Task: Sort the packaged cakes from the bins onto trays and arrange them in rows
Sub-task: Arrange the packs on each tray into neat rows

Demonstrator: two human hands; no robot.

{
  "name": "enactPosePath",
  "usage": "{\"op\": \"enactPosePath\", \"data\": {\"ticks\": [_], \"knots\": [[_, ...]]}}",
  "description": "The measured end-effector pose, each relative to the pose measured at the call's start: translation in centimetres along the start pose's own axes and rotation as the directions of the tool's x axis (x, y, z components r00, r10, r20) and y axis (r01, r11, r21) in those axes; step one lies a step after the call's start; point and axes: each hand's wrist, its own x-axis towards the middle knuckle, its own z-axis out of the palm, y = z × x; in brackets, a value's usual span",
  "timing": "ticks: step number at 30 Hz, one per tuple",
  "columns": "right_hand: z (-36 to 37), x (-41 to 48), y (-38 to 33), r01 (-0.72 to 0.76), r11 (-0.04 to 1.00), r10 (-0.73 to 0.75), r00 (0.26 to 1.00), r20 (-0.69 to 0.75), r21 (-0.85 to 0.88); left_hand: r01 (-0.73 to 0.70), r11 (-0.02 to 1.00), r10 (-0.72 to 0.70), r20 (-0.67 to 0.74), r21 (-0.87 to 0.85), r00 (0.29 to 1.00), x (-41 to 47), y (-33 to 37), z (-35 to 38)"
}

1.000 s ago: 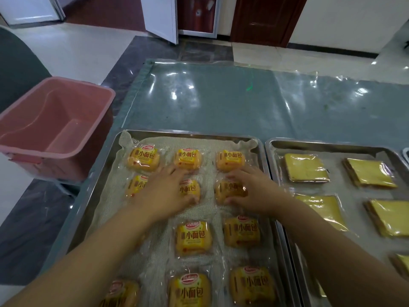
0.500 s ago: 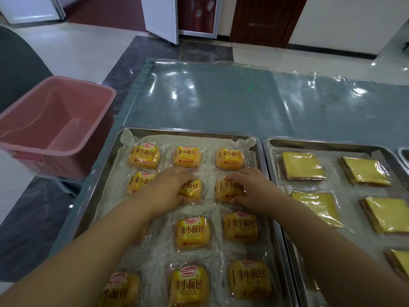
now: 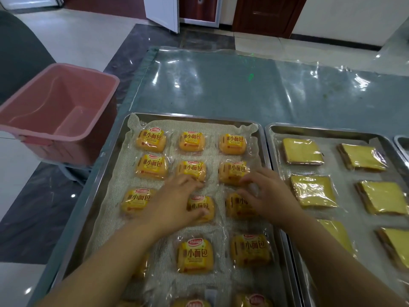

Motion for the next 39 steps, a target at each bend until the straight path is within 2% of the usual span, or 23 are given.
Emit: {"op": "enactPosePath", "data": {"ticks": [3, 6, 10, 13, 24, 27, 31, 34, 37, 39], "knots": [[0.2, -1.9, -0.2, -0.010, 0.999, 0.018, 0.989, 0.149, -0.050, 0.036, 0.984, -0.051, 0.083, 0.175, 0.995, -1.1, 0.6, 1.1], [0.3, -2.3, -0.4, -0.015, 0.993, 0.045, 0.967, 0.251, -0.120, 0.023, 0.975, -0.046, 0.100, 0.219, 0.994, -1.2, 0.8, 1.2], [0.3, -1.9, -1.1, -0.049, 0.988, 0.089, 0.956, 0.278, -0.149, 0.020, 0.986, -0.036, 0.092, 0.166, 0.995, -1.0, 0.0, 1.0], [0.4, -2.0, -1.6, -0.070, 0.992, 0.098, 0.950, 0.295, -0.103, 0.016, 0.985, -0.032, 0.089, 0.174, 0.995, -1.3, -0.8, 0.7], [0.5, -2.5, -2.2, -0.081, 0.986, 0.130, 0.927, 0.353, -0.148, 0.019, 0.985, -0.033, 0.082, 0.174, 0.996, -2.2, -1.1, 0.9], [0.3, -3.2, -2.6, -0.094, 0.989, 0.124, 0.952, 0.280, -0.119, 0.039, 0.996, -0.041, 0.021, 0.075, 0.999, -3.2, -0.3, 0.4], [-0.1, -5.8, -3.0, -0.091, 0.993, 0.100, 0.987, 0.125, -0.076, 0.018, 0.992, -0.040, -0.171, -0.126, 0.985, -5.8, 1.3, 0.6], [-0.1, -8.3, -3.2, -0.086, 0.993, 0.097, 0.984, 0.149, -0.082, 0.017, 0.990, -0.028, -0.075, -0.143, 0.997, -7.7, 1.9, 1.8], [0.2, -9.7, -3.4, -0.083, 0.988, 0.114, 0.961, 0.254, -0.129, 0.025, 1.000, -0.025, 0.057, 0.008, 0.998, -8.7, 1.6, 3.1], [0.5, -10.0, -3.7, -0.068, 0.979, 0.128, 0.940, 0.316, -0.194, 0.006, 0.993, -0.016, 0.087, 0.115, 0.996, -8.8, 1.6, 3.4]]}}
